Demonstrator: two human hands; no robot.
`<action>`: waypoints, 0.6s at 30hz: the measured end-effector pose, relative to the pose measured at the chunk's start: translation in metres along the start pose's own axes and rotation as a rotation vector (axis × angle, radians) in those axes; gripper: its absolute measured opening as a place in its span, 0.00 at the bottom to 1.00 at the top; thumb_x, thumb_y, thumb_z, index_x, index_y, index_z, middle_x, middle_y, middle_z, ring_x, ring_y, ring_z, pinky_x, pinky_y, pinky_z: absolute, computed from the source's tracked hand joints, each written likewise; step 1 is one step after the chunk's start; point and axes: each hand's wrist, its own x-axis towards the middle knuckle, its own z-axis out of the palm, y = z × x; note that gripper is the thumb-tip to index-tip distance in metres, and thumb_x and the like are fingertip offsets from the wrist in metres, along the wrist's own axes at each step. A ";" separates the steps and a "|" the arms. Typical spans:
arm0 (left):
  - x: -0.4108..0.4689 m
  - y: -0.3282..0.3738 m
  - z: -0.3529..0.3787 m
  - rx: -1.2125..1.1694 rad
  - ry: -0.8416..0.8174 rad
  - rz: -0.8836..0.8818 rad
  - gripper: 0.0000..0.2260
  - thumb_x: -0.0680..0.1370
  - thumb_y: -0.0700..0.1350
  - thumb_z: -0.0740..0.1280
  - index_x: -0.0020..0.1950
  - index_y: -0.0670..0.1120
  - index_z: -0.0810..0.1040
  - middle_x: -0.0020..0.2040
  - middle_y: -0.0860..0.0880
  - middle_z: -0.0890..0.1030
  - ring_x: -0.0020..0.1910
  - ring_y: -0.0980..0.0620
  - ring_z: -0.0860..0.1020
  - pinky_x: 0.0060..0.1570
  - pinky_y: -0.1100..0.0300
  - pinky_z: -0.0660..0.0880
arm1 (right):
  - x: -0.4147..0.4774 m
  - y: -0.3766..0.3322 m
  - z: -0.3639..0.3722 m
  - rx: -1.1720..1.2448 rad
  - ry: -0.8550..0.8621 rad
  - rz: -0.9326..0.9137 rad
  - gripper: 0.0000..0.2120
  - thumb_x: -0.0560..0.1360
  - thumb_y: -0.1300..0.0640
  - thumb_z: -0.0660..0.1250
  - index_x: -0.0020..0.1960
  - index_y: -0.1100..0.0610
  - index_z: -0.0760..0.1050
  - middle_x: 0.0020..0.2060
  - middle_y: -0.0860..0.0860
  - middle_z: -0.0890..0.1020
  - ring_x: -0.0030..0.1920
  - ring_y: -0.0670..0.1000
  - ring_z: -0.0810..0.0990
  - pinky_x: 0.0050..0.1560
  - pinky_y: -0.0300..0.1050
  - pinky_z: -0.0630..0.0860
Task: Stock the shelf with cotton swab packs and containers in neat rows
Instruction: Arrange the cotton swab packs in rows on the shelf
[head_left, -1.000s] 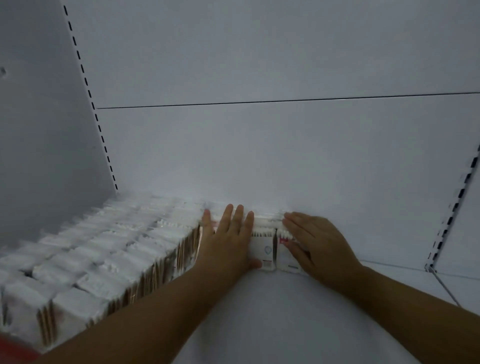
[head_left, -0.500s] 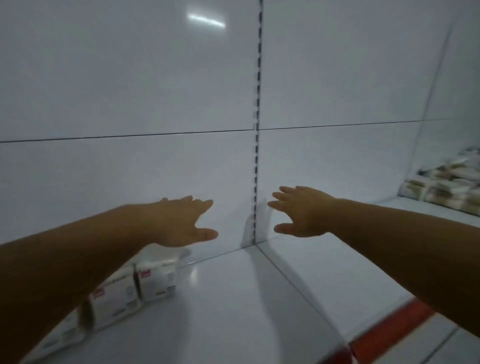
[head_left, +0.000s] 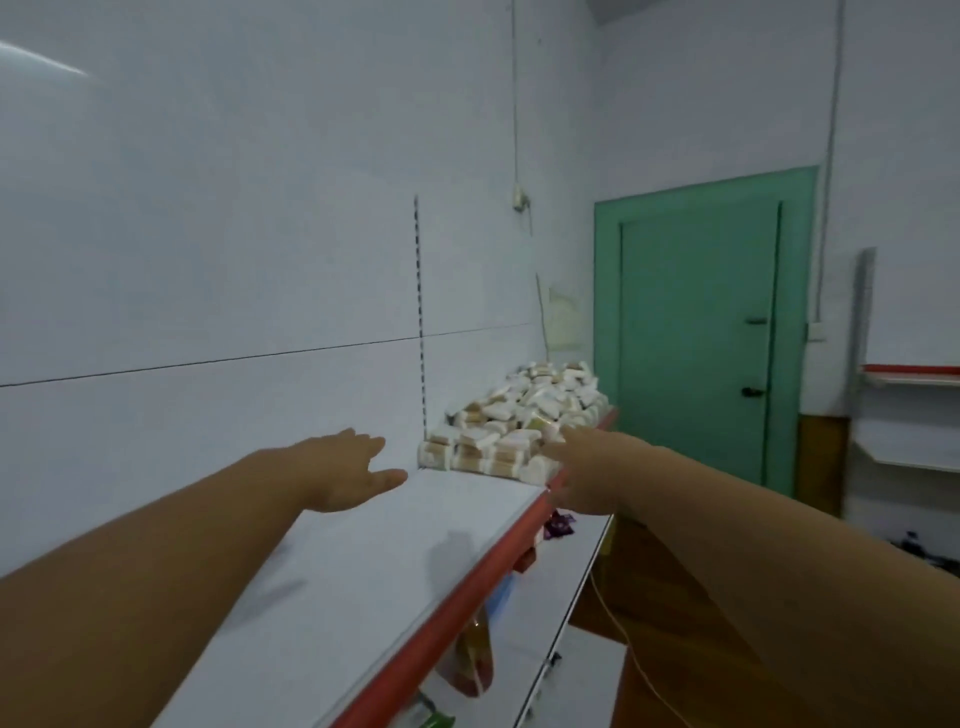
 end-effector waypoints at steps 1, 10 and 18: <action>0.019 0.024 -0.004 -0.039 0.023 0.031 0.32 0.80 0.64 0.50 0.79 0.48 0.51 0.79 0.48 0.54 0.78 0.50 0.52 0.74 0.53 0.51 | 0.001 0.025 0.004 0.025 -0.023 0.026 0.30 0.77 0.41 0.60 0.76 0.50 0.57 0.73 0.54 0.63 0.71 0.57 0.65 0.69 0.55 0.66; 0.168 0.137 0.019 -0.031 -0.036 0.172 0.30 0.79 0.63 0.56 0.77 0.50 0.58 0.76 0.48 0.63 0.73 0.48 0.63 0.68 0.53 0.62 | 0.044 0.166 0.054 0.088 -0.072 0.088 0.29 0.78 0.42 0.61 0.75 0.50 0.57 0.73 0.52 0.65 0.70 0.55 0.67 0.68 0.50 0.65; 0.347 0.163 0.029 -0.035 -0.051 0.212 0.31 0.78 0.65 0.55 0.76 0.49 0.62 0.75 0.47 0.65 0.72 0.47 0.65 0.69 0.52 0.63 | 0.171 0.227 0.104 0.074 -0.152 -0.003 0.29 0.77 0.41 0.62 0.74 0.50 0.60 0.72 0.52 0.66 0.69 0.55 0.67 0.68 0.52 0.66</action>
